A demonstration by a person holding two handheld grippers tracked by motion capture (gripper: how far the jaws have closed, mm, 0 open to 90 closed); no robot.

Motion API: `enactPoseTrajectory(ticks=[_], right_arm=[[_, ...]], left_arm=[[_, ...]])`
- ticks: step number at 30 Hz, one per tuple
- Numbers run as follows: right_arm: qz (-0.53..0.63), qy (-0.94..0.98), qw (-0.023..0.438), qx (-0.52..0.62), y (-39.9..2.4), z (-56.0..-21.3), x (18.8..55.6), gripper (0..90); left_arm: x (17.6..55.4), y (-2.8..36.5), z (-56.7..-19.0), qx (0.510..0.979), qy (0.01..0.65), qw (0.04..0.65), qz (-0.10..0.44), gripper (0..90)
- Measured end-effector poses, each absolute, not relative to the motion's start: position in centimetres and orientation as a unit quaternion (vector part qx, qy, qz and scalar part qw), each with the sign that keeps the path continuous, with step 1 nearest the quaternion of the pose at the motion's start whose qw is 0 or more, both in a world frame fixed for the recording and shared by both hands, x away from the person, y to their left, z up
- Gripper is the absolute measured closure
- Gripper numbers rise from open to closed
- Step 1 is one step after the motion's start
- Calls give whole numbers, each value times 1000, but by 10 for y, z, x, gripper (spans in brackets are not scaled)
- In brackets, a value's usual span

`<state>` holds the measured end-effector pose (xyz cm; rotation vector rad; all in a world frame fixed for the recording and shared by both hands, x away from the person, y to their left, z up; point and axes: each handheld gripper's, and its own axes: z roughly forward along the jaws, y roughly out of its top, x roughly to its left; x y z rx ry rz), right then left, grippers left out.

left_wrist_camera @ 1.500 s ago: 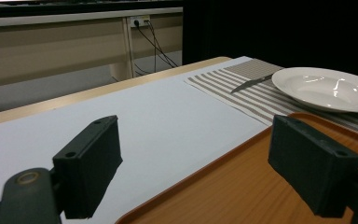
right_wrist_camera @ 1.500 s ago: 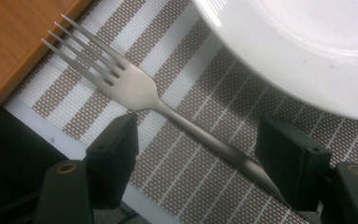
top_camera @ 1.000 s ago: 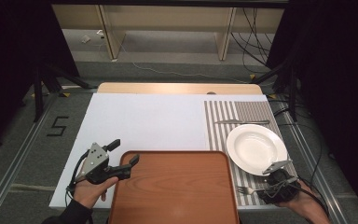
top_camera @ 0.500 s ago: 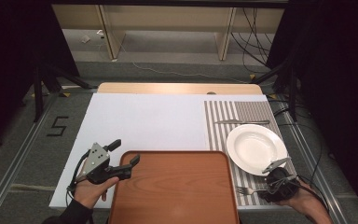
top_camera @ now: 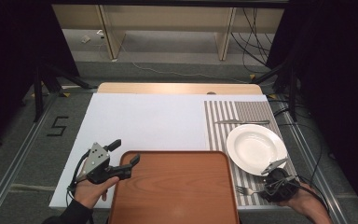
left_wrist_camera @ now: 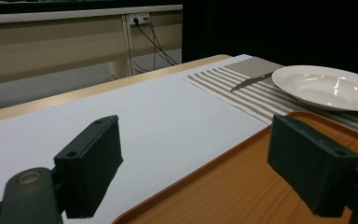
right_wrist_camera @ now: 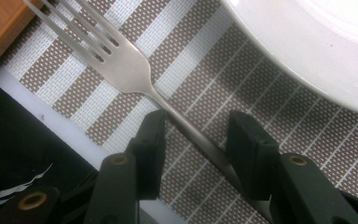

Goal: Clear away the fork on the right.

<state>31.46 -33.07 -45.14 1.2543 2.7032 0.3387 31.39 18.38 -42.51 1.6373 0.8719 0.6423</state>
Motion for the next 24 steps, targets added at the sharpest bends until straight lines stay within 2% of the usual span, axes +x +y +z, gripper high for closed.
enactPoseTrajectory(ticks=[8, 15, 24], right_arm=[[112, 907, 66, 400, -329, -451, 313, 665], [103, 911, 67, 393, -325, -451, 312, 809], [101, 918, 66, 379, -323, -451, 311, 848]], left_arm=[[314, 184, -425, 694, 369, 555, 273, 171], [314, 184, -425, 694, 369, 555, 273, 171], [314, 183, -425, 695, 368, 554, 273, 172]])
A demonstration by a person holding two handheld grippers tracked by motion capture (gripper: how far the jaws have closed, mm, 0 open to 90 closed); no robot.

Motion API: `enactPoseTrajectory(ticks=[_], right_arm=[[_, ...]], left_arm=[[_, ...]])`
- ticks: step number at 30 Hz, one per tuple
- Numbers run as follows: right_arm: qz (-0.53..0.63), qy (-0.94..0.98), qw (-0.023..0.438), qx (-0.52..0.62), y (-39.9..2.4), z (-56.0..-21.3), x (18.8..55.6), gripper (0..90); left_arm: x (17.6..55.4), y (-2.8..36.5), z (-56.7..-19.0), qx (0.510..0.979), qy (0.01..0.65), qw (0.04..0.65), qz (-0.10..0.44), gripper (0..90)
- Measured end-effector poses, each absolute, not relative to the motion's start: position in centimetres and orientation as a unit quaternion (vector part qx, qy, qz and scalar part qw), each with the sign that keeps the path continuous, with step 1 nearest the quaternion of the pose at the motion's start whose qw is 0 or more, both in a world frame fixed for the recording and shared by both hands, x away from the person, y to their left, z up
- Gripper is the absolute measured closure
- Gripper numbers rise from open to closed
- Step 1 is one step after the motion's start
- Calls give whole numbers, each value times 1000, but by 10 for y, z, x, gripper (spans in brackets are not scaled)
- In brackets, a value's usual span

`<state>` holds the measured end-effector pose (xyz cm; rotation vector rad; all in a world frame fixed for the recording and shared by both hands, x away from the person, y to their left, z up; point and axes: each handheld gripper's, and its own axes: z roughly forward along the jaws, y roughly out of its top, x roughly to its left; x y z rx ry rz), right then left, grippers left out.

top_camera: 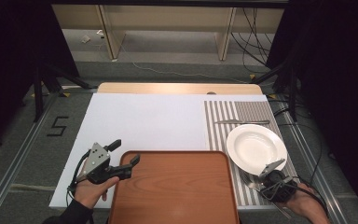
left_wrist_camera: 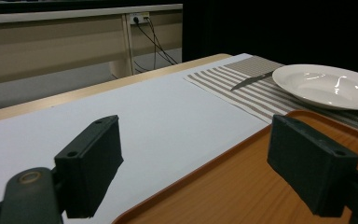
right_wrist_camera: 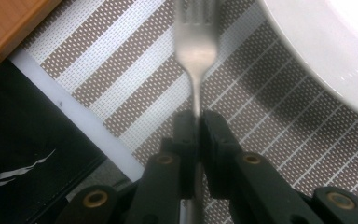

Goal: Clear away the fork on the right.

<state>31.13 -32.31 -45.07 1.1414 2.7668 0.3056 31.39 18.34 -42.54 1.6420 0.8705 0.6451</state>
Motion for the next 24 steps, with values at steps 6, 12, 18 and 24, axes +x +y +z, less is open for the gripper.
enactPoseTrajectory(ticks=[6, 12, 18, 24], right_arm=[[94, 923, 77, 366, -320, -450, 310, 853], [100, 927, 77, 354, -316, -447, 307, 855], [128, 924, 92, 348, -312, -438, 306, 856], [169, 922, 94, 336, -307, -427, 304, 858]], left_arm=[[314, 183, -425, 695, 368, 554, 273, 172], [314, 184, -425, 695, 368, 554, 274, 173], [314, 184, -425, 694, 369, 554, 274, 173], [314, 184, -425, 694, 369, 554, 274, 173]])
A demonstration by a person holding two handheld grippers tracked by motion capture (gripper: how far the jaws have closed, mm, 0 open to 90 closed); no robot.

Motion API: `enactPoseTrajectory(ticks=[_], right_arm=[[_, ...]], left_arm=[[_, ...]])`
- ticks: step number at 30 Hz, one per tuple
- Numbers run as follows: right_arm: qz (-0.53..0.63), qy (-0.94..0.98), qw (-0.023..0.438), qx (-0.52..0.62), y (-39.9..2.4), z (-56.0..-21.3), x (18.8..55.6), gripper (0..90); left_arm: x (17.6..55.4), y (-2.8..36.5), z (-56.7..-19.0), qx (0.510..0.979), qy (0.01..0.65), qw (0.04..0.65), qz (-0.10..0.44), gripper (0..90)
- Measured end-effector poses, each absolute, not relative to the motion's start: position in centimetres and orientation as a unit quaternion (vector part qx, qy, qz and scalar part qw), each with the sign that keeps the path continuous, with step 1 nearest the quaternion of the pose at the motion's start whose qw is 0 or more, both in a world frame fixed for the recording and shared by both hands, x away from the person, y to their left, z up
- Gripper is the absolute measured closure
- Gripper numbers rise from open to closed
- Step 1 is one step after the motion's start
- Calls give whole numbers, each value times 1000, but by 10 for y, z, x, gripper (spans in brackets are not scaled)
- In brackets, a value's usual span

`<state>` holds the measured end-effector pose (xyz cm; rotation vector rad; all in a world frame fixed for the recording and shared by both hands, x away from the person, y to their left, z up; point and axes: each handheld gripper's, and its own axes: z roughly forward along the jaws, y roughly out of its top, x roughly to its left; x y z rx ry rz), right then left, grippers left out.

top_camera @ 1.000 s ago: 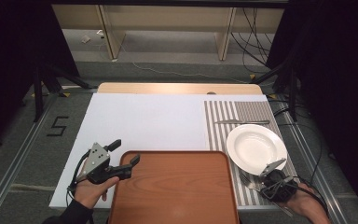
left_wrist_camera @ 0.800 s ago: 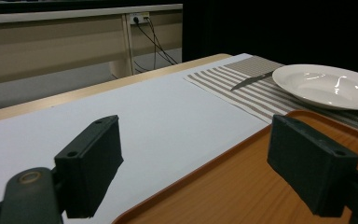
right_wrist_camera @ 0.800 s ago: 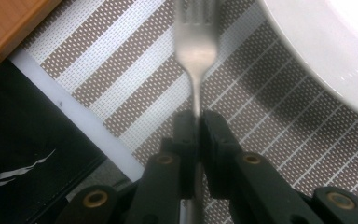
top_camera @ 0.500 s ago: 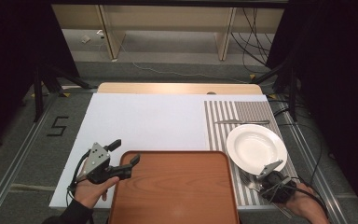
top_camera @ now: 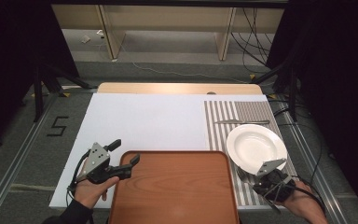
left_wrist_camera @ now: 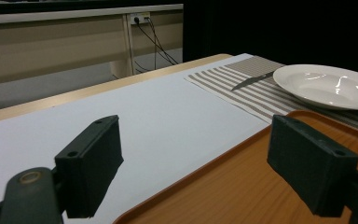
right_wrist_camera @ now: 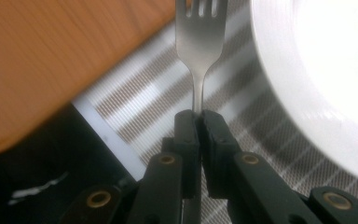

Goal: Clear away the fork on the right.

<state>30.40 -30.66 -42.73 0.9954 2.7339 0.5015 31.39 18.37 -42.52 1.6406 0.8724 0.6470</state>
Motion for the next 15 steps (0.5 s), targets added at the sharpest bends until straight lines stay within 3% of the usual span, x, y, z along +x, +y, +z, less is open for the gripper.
enactPoseTrajectory(ticks=[15], right_arm=[[293, 884, 91, 353, -294, -406, 304, 858]], left_arm=[[314, 184, -425, 695, 368, 554, 275, 173]])
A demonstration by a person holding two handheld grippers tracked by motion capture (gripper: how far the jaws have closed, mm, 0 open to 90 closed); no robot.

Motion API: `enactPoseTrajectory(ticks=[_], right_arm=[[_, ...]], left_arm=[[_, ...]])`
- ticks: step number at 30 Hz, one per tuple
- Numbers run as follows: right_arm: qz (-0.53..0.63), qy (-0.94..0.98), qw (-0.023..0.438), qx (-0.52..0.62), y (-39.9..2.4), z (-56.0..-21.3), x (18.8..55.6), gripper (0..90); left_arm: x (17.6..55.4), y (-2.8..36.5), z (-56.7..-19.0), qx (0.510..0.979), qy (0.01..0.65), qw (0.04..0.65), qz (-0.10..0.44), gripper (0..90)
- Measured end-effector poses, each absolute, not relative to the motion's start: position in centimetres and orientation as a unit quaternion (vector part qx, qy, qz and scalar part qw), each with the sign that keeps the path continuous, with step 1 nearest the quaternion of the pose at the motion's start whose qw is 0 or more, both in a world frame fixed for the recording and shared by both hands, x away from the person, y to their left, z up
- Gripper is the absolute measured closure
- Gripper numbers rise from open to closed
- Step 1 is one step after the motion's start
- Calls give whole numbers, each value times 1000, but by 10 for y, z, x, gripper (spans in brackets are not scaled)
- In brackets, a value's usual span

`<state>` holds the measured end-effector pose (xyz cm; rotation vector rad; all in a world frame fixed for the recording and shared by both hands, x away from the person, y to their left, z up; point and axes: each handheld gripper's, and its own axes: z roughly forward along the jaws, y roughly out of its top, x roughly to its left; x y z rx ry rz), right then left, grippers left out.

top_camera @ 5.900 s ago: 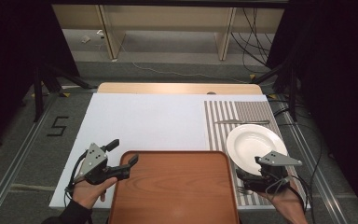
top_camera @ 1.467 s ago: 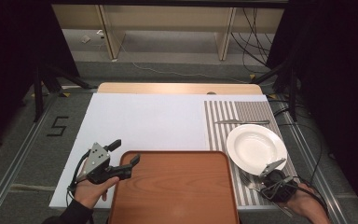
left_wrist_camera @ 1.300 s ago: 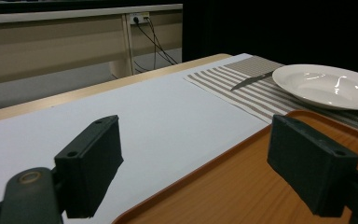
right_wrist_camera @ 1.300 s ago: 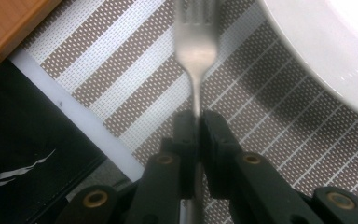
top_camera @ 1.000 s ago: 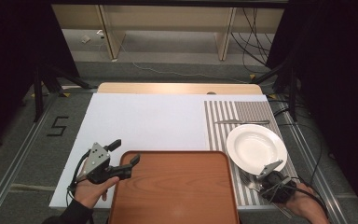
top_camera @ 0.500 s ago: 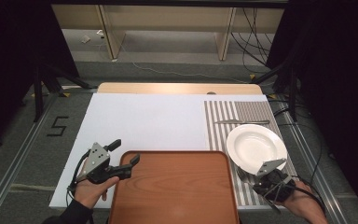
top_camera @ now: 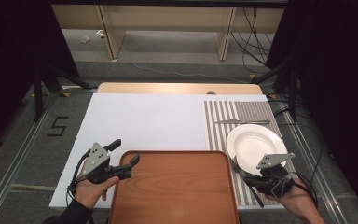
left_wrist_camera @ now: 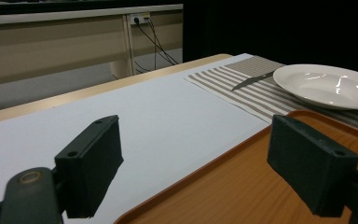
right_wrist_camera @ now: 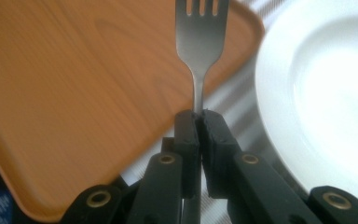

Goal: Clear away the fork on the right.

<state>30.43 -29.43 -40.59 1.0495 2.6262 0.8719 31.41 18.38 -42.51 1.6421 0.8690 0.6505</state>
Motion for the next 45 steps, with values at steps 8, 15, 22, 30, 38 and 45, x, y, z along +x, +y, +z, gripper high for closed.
enactPoseTrajectory(ticks=[8, 15, 22, 30, 38, 45], right_arm=[[338, 875, 87, 335, -265, -394, 299, 858], [355, 879, 61, 314, -238, -393, 298, 858], [342, 890, 47, 299, -215, -399, 303, 858], [324, 898, 37, 297, -201, -407, 308, 858], [309, 898, 28, 311, -195, -413, 314, 858], [294, 897, 8, 331, -192, -419, 320, 857]], left_arm=[[314, 183, -425, 695, 368, 554, 274, 173], [315, 184, -425, 693, 370, 555, 275, 172], [315, 185, -425, 691, 370, 556, 275, 172], [314, 185, -424, 691, 368, 558, 276, 171], [315, 185, -425, 691, 370, 557, 276, 171], [314, 185, -425, 691, 369, 557, 276, 172]])
